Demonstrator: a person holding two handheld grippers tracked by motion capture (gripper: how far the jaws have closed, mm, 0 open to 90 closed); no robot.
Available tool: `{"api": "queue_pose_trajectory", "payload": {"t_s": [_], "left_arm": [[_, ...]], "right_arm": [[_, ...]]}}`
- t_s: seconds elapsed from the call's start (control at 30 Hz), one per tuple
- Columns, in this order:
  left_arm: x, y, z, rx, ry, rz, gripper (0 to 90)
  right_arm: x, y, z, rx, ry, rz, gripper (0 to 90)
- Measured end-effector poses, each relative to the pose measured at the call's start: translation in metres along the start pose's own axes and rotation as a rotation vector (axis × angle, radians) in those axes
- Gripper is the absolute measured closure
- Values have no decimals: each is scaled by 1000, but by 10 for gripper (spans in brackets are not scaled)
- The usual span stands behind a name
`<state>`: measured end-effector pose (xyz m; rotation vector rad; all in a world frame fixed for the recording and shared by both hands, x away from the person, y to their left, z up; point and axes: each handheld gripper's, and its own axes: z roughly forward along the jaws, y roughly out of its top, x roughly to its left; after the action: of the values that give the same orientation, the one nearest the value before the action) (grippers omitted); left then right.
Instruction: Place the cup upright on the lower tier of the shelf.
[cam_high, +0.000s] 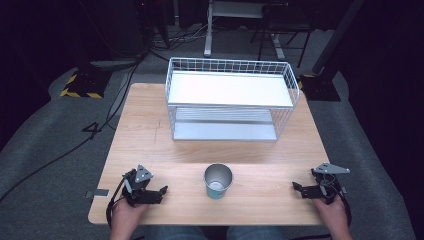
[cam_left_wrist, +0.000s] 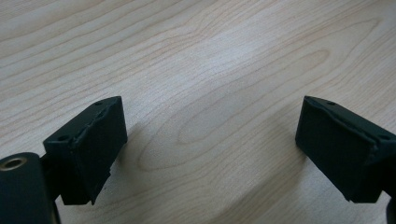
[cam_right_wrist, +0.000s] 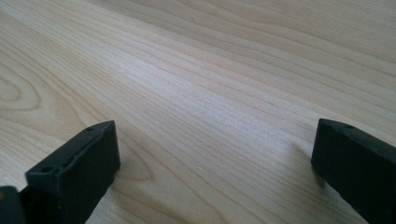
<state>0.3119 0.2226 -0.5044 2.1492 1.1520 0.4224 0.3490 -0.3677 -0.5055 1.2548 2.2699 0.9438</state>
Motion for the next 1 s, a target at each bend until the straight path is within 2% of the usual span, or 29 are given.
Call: {"api": "queue_pose_trajectory", "payload": {"t_s": [0.2,0.37,0.5,0.57,0.7,0.8,0.87,0.97,1.0], "left_arm": [[2,3,-1,2,4,-11,132],[0,8,-6,-30,-5,-13,143],[-7,16,-13,-60,-17,-17,139],[-11,20,-16,-67,-17,6,138],[-17,27,-19,-89,-28,19,138],[-21,30,-23,-143,-60,0,138],[-21,30,-24,-153,-69,0,140],[-22,32,-30,-224,-114,-25,148],[-22,32,-30,-224,-114,-25,148]], "right_arm": [[0,0,0,0,0,0,15],[0,0,0,0,-1,5,15],[0,-1,0,-1,-1,7,15],[0,-1,0,0,-1,7,15],[0,-1,0,0,-1,8,15],[0,-1,0,0,-1,8,15],[0,-1,0,0,-1,8,15],[0,0,0,1,-5,15,8],[0,0,0,1,-5,15,8]]}}
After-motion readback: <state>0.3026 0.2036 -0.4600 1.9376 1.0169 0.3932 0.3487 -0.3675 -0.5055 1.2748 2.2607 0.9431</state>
